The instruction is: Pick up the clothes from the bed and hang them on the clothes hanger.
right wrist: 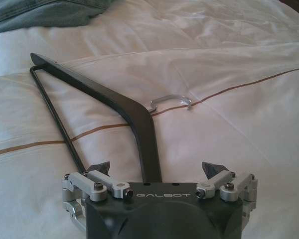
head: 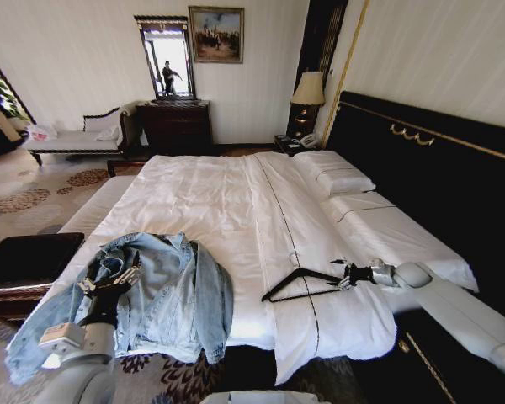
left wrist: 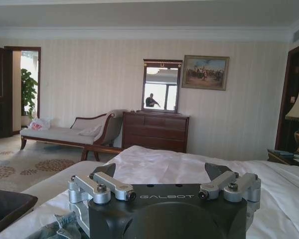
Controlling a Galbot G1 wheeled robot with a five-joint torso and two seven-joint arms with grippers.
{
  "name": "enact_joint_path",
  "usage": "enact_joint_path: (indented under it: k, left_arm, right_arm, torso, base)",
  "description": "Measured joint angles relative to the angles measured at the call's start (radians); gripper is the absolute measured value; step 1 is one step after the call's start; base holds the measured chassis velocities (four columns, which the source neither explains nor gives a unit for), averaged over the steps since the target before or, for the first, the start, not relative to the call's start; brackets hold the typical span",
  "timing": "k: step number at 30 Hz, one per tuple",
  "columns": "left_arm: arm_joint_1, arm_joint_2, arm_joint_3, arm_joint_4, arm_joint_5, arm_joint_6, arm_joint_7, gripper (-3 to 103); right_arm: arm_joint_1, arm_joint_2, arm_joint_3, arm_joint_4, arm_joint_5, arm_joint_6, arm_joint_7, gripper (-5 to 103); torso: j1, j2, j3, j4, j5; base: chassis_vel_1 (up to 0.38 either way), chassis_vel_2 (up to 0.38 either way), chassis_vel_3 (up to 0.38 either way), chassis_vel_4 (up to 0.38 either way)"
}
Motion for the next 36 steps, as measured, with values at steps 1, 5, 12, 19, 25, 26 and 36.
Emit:
enact_joint_path:
  k: [1,5,12,19,25,26,36]
  left_arm:
    - [0.0,0.0,0.001,0.002,0.002,0.0,0.0,100]
    - [-0.004,0.002,0.002,0.007,0.003,-0.001,0.0,100]
    - [-0.018,0.008,0.0,0.025,0.001,-0.001,-0.001,100]
    - [-0.041,0.017,-0.003,0.053,-0.008,-0.001,-0.002,100]
    - [-0.063,0.029,-0.006,0.073,-0.023,-0.001,-0.002,100]
    - [-0.067,0.031,-0.006,0.076,-0.024,-0.001,-0.003,100]
    - [-0.088,0.045,-0.006,0.093,-0.033,0.003,-0.004,100]
  right_arm:
    - [-0.003,0.007,0.002,-0.005,0.0,0.0,0.001,100]
    - [-0.005,0.02,0.002,-0.015,0.0,-0.003,-0.004,100]
    - [0.027,0.052,-0.043,-0.066,0.039,-0.022,-0.031,100]
    - [0.124,0.106,-0.139,-0.17,0.069,-0.023,-0.039,100]
    - [0.182,0.151,-0.192,-0.259,0.071,-0.018,-0.044,103]
    - [0.19,0.158,-0.198,-0.27,0.071,-0.017,-0.044,100]
    - [0.231,0.179,-0.229,-0.317,0.088,-0.016,-0.049,76]
  torso:
    - [0.0,0.0,0.0,0.0002,0.0002]
    - [0.0,0.0,0.0,0.0002,0.0001]
    - [0.0,0.0,0.0,0.0,0.0]
    - [0.0,0.0,0.0,0.0003,0.0001]
    - [0.0,0.0,0.0,0.0001,0.0]
    - [0.0,0.0,0.0,0.0,0.0]
    - [0.0,0.0,0.0,0.0001,0.0001]
  base:
    - [0.0,0.0,0.0,0.0]
    - [0.0,0.0,0.0,0.0]
    - [0.0,0.0,0.0,0.0]
    - [0.0,0.0,0.0,0.0]
    - [0.0,0.0,0.0,0.0]
    - [0.0,0.0,0.0,0.0]
    - [0.0,0.0,0.0,0.0]
